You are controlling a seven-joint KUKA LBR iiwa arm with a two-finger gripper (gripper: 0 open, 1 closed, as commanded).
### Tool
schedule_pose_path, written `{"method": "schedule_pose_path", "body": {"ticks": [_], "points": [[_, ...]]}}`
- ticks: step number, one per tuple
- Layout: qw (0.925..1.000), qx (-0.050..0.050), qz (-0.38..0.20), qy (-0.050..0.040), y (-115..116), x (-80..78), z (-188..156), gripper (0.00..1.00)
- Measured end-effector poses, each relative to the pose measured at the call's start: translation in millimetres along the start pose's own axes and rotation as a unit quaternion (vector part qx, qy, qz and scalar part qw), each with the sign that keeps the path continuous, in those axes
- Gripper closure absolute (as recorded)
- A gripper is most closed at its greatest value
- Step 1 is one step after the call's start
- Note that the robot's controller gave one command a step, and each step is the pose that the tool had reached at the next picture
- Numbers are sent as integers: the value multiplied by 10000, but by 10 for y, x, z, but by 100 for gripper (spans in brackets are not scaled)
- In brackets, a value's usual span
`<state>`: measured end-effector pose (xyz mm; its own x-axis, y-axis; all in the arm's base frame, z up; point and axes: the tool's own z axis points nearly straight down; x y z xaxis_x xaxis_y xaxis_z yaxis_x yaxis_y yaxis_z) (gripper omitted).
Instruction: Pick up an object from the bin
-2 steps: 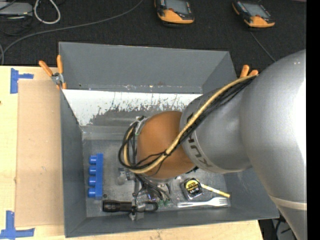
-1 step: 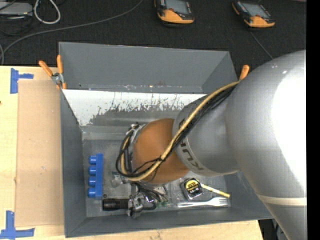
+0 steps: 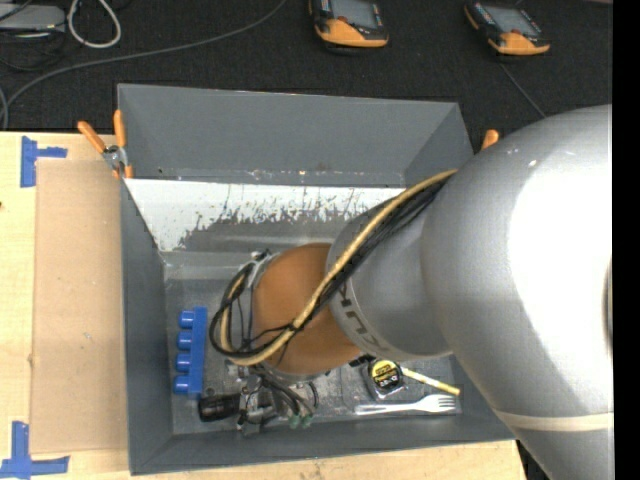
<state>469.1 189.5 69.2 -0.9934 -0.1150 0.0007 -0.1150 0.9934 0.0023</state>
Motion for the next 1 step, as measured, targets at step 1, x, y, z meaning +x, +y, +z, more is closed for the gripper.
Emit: {"method": "schedule_pose_path", "body": {"ticks": [1], "points": [[10000,0,3,0,-2,0,0,100]]}}
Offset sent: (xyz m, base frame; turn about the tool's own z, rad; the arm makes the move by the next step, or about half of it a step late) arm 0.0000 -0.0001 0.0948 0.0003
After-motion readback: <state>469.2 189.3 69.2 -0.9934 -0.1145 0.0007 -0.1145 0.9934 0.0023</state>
